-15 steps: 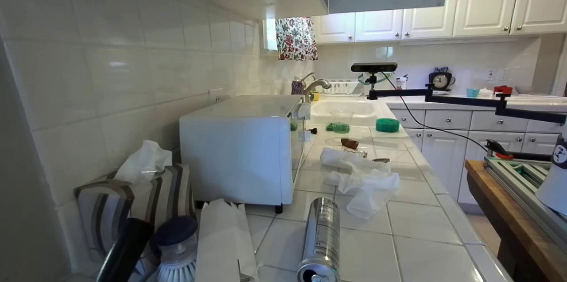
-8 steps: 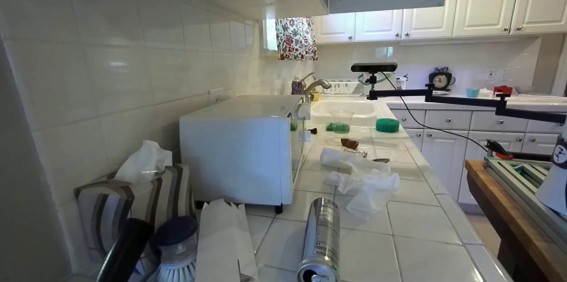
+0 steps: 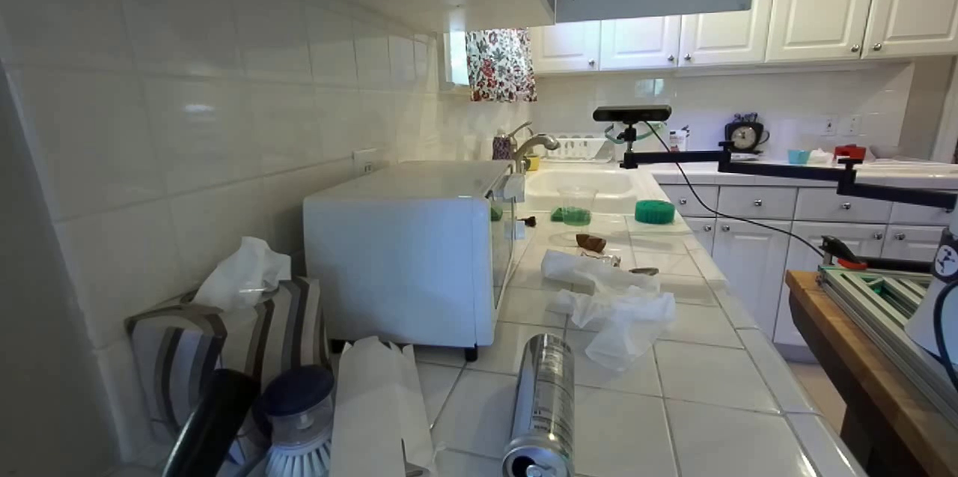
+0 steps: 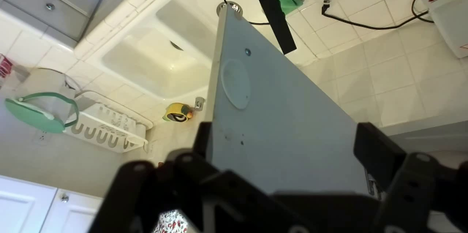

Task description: Close the open cabinet door

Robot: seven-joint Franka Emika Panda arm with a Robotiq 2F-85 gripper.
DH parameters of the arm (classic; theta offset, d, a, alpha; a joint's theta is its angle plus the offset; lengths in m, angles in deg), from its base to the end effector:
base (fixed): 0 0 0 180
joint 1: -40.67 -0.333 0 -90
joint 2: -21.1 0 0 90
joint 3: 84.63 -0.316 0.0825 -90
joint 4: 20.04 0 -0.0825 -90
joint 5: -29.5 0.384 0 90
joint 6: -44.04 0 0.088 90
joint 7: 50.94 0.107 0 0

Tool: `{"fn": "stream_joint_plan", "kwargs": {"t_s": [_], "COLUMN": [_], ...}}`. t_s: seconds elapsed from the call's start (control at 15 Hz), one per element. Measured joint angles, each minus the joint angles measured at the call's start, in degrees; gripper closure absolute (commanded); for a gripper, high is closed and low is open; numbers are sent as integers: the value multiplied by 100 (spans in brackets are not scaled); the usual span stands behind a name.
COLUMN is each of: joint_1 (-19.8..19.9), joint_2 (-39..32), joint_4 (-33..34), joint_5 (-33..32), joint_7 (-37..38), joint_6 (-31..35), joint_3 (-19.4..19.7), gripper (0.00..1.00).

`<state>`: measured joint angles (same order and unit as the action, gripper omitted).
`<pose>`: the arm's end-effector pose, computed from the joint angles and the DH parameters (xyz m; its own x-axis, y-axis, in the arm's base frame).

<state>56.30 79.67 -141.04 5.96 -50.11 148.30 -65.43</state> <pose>0.1283 -0.2426 0.7706 0.6491 -0.4225 0.6326 -0.5961 -0.7991 0.0779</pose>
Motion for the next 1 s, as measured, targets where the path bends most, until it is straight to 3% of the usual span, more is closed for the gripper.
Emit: {"fn": "stream_joint_plan", "kwargs": {"t_s": [1.0], "joint_1": [-755], "joint_2": [-598], "joint_4": [823], "joint_5": [459], "joint_7": [-1725], "joint_6": [-113], "joint_3": [982], "gripper": [0]}}
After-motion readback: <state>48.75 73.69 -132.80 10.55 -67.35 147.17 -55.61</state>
